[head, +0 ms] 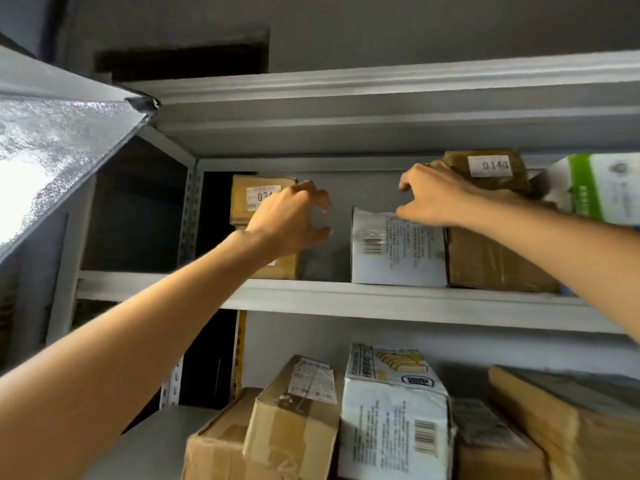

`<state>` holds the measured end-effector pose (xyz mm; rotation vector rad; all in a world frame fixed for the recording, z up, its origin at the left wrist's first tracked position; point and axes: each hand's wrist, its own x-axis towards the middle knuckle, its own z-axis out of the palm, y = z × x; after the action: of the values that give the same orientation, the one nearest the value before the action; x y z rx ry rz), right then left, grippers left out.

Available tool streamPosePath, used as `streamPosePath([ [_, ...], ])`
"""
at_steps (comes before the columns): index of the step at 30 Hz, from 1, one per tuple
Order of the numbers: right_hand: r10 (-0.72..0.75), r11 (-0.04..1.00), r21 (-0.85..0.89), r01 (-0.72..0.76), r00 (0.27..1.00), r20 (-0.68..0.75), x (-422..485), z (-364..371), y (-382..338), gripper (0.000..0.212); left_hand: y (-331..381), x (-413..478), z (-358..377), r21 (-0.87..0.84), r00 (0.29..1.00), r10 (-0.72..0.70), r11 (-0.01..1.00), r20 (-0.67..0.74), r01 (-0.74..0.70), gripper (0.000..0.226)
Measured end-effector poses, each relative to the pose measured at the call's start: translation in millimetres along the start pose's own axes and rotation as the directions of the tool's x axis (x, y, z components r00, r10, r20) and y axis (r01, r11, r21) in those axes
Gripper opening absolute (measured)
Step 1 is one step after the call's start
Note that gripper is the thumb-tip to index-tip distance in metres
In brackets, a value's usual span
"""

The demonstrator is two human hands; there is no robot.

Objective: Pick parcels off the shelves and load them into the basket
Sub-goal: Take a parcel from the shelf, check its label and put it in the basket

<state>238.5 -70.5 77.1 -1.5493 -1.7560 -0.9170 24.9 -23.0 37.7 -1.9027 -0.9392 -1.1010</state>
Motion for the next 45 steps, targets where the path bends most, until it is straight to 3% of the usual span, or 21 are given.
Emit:
streamPosePath([
  [7, -0.063, 0.997, -0.032, 0.066, 0.992, 0.107, -22, -2, 41, 0.025, 38, 10, 13, -0.067, 0.996, -0.066, 0.995, 0.059, 0.07, 0.05],
  [11, -0.087, 0.995, -0.038, 0.091, 0.99, 0.113, -26, 6, 42, 0.026, 40, 18, 22, -0.325, 0.969, -0.168, 0.92, 0.18, 0.22, 0.065],
  [14, -0.061, 0.996, -0.052, 0.066, 0.993, 0.096, -36, 16, 36, 0.028, 47, 18, 32, -0.446, 0.948, -0.159, 0.853, 0.277, 0.273, 0.057],
  [17, -0.063, 0.998, -0.01, 0.063, 0.997, -0.054, -49, 28, 33, 0.038, 52, 14, 38, -0.52, 0.958, -0.218, 0.805, 0.188, 0.285, 0.047],
  [19, -0.045, 0.981, 0.174, 0.086, 0.972, -0.23, -53, 35, 35, 0.036, 56, 9, 37, -0.552, 0.963, -0.247, 0.791, 0.107, 0.264, 0.045],
  [21, 0.041, 0.906, 0.411, 0.097, 0.948, -0.316, -54, 40, 36, 0.036, 59, 3, 37, -0.613, 0.962, -0.268, 0.751, 0.06, 0.247, 0.045],
  [24, 0.264, 0.721, 0.692, -0.005, 0.927, -0.268, -52, 43, 26, 0.04, 61, -7, 37, -0.623, 0.956, -0.291, 0.752, -0.024, 0.214, 0.044],
  [28, 0.399, 0.55, 0.806, -0.218, 0.917, -0.024, -49, 31, 19, 0.05, 63, -20, 40, -0.637, 0.95, -0.3, 0.75, -0.09, 0.177, 0.042],
  [31, 0.372, 0.488, 0.823, -0.292, 0.922, 0.107, -56, 24, 20, 0.039, 71, -27, 34, -0.758, 0.932, -0.352, 0.63, -0.088, 0.166, 0.033],
  [34, 0.355, 0.492, 0.821, -0.289, 0.928, 0.114, -61, 20, 17, 0.037, 77, -27, 27, -0.851, 0.89, -0.455, 0.464, 0.008, 0.245, 0.034],
  [36, 0.362, 0.474, 0.825, -0.307, 0.922, 0.135, -63, 18, 15, 0.044, 75, -25, 22, -0.874, 0.848, -0.496, 0.311, 0.186, 0.373, 0.057],
  [38, 0.365, 0.455, 0.833, -0.316, 0.919, 0.149, -66, 15, 15, 0.046, 72, -22, 15, -0.835, 0.797, -0.459, 0.185, 0.393, 0.518, 0.059],
  [41, 0.342, 0.456, 0.827, -0.329, 0.923, 0.179, -70, 14, 17, 0.051, 70, -19, 6, -0.773, 0.768, -0.345, 0.156, 0.54, 0.614, 0.041],
  [45, 0.334, 0.446, 0.828, -0.341, 0.921, 0.199, -77, 13, 18, 0.055, 74, -18, -1, -0.737, 0.744, -0.349, 0.184, 0.57, 0.65, 0.024],
])
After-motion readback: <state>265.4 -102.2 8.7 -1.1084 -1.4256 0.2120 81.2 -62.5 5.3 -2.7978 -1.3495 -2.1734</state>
